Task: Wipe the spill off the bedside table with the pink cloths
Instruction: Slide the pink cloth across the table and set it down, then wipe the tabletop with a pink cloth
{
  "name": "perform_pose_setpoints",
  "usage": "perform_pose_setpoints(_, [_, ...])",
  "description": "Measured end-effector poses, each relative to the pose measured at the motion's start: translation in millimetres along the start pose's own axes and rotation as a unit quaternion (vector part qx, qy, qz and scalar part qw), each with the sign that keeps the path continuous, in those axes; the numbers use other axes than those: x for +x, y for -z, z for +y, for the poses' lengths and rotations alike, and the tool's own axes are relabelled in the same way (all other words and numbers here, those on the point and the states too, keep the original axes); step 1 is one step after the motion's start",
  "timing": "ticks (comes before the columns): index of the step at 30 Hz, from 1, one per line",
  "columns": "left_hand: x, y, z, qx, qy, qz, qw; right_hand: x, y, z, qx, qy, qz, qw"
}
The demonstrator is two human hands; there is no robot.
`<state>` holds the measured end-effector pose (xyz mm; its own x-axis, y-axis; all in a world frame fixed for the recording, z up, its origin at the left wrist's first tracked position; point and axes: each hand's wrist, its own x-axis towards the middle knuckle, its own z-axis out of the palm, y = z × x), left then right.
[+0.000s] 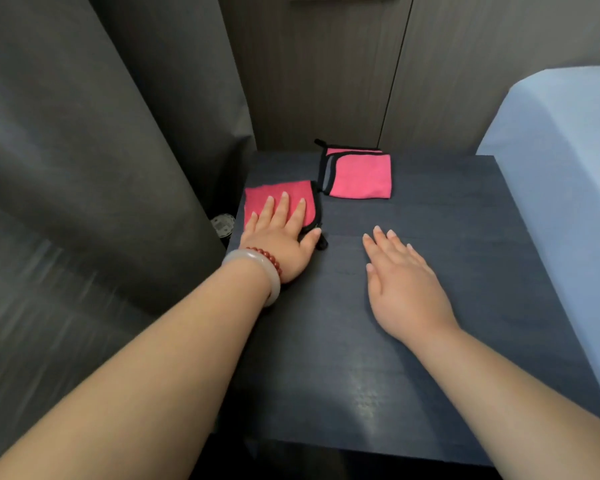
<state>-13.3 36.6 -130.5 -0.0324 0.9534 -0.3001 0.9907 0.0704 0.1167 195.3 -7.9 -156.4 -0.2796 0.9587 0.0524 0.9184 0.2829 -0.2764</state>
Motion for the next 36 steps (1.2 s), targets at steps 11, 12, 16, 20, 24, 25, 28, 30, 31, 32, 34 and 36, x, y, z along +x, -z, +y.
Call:
perform_pose_setpoints(11, [78.9,29.8,-20.0,0.049,-0.042,0.010,0.998,0.2,-1.1,-1.2,0.003,-0.003,0.008,1.000])
perform_pose_setpoints(12, [74.8,28.1,-16.5,0.039,-0.035,0.023,0.998,0.2,-0.6,-1.4,0.003,-0.004,0.008,1.000])
perform_pose_setpoints(16, [41.1,9.7,1.3,-0.018,-0.012,0.089,0.996,0.4,1.8,-2.4,0.006,-0.008,0.002,1.000])
perform_pose_setpoints(20, [12.6,-5.6,8.7,-0.040,-0.003,0.101,0.994,0.7,2.6,-3.6,0.008,-0.009,0.005,1.000])
perform_pose_setpoints(24, [-3.8,-11.7,9.6,-0.026,-0.010,0.110,0.994,-1.3,1.6,-3.4,0.028,-0.016,0.021,0.999])
perform_pose_setpoints(25, [-5.6,-12.6,9.4,-0.028,-0.011,0.118,0.993,-2.1,1.7,-3.9,0.029,-0.017,0.025,0.999])
perform_pose_setpoints(28, [-5.0,-12.4,10.1,-0.031,-0.012,0.129,0.991,-2.3,5.5,-7.4,0.025,-0.025,0.026,0.999])
perform_pose_setpoints(30, [-3.0,-11.5,10.9,-0.033,-0.012,0.130,0.991,6.3,12.3,-13.1,0.030,-0.035,0.047,0.998])
perform_pose_setpoints(31, [-2.4,-11.5,10.5,-0.036,-0.013,0.133,0.990,15.6,16.5,-17.8,0.032,-0.034,0.066,0.997])
perform_pose_setpoints(32, [-2.0,-12.1,10.0,-0.041,-0.017,0.135,0.990,28.8,20.3,-23.0,0.032,-0.029,0.082,0.996])
perform_pose_setpoints(34, [-1.7,-14.3,8.6,-0.049,-0.023,0.140,0.989,63.6,24.4,-32.9,0.032,-0.017,0.087,0.996])
perform_pose_setpoints(36, [-1.1,-15.1,7.9,-0.051,-0.022,0.142,0.988,99.1,22.7,-40.0,0.019,-0.030,0.067,0.997])
